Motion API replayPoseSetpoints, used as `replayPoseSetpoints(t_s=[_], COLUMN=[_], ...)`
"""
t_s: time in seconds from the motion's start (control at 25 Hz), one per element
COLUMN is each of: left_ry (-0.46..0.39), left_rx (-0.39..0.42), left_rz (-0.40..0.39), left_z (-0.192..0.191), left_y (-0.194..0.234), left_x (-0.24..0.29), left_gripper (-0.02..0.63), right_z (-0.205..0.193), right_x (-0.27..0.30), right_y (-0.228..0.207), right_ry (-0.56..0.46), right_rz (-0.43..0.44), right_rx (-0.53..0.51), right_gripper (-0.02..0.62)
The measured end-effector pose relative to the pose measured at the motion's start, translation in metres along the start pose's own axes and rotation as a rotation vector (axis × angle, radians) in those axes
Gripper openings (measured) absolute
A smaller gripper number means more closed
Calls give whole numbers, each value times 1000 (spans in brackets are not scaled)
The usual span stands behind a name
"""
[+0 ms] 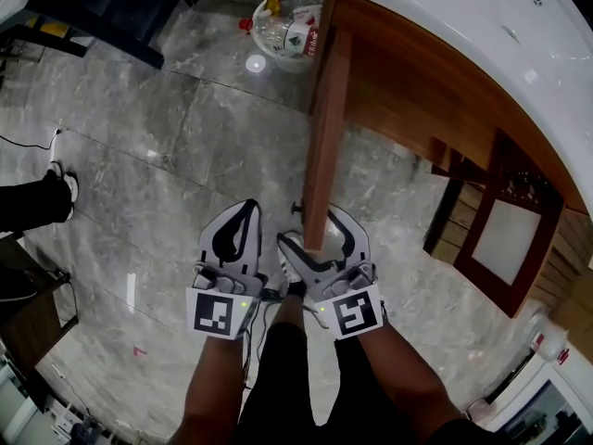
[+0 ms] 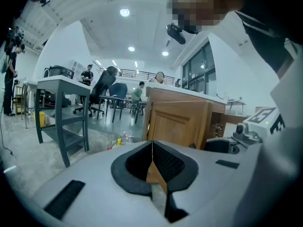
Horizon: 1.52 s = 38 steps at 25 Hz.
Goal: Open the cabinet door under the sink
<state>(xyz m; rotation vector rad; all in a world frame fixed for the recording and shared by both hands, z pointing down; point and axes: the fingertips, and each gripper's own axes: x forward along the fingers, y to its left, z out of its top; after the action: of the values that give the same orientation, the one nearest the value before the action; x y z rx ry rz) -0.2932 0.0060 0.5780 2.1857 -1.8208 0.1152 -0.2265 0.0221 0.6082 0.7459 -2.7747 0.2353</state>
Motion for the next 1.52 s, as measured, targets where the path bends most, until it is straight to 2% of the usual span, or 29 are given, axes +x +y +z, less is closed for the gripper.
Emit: replayPoseSetpoints(t_s=[0.16, 0.48, 0.64, 0.76, 0.84, 0.96, 1.04, 1.12, 1.24, 1.32, 1.4, 1.52], left_ry=[2, 17, 18, 33, 36, 32, 19, -21, -78, -107, -123, -140], left_rx=[2, -9, 15, 47, 58, 59, 48, 42, 73, 83, 70, 46], left_rz=[22, 43, 51, 60, 64, 63, 47, 24, 2, -16, -49, -144], left_z=[-2, -6, 5, 20, 32, 53, 74, 101, 141, 166, 188, 217], left_y=[13, 21, 17, 4, -7, -32, -55, -74, -97, -117, -141, -182], left_x=[-6, -17, -23, -43, -58, -73, -79, -76, -68, -67, -70, -75], left_gripper=[25, 25, 25, 25, 25, 25, 25, 25, 25, 25, 25, 25], right_z=[5, 12, 26, 34, 47, 64, 82, 110, 171, 200, 224, 264], right_x=[15, 17, 8, -5, -16, -44, -66, -84, -104, -127, -155, -197], right_y=[15, 21, 18, 22, 21, 18, 13, 1, -22, -30, -35, -43], right_ry=[4, 3, -52, -32, -59, -28, -18, -54, -278, -335, -342, -372], right_rz=[42, 41, 16, 46, 38, 53, 54, 20, -105, -146, -175, -227], right_rx=[-28, -25, 45, 4, 8, -45, -83, -92, 57, 69, 51, 33], right_gripper=[350, 350, 347, 342, 316, 229, 189, 143, 57, 38, 35, 31])
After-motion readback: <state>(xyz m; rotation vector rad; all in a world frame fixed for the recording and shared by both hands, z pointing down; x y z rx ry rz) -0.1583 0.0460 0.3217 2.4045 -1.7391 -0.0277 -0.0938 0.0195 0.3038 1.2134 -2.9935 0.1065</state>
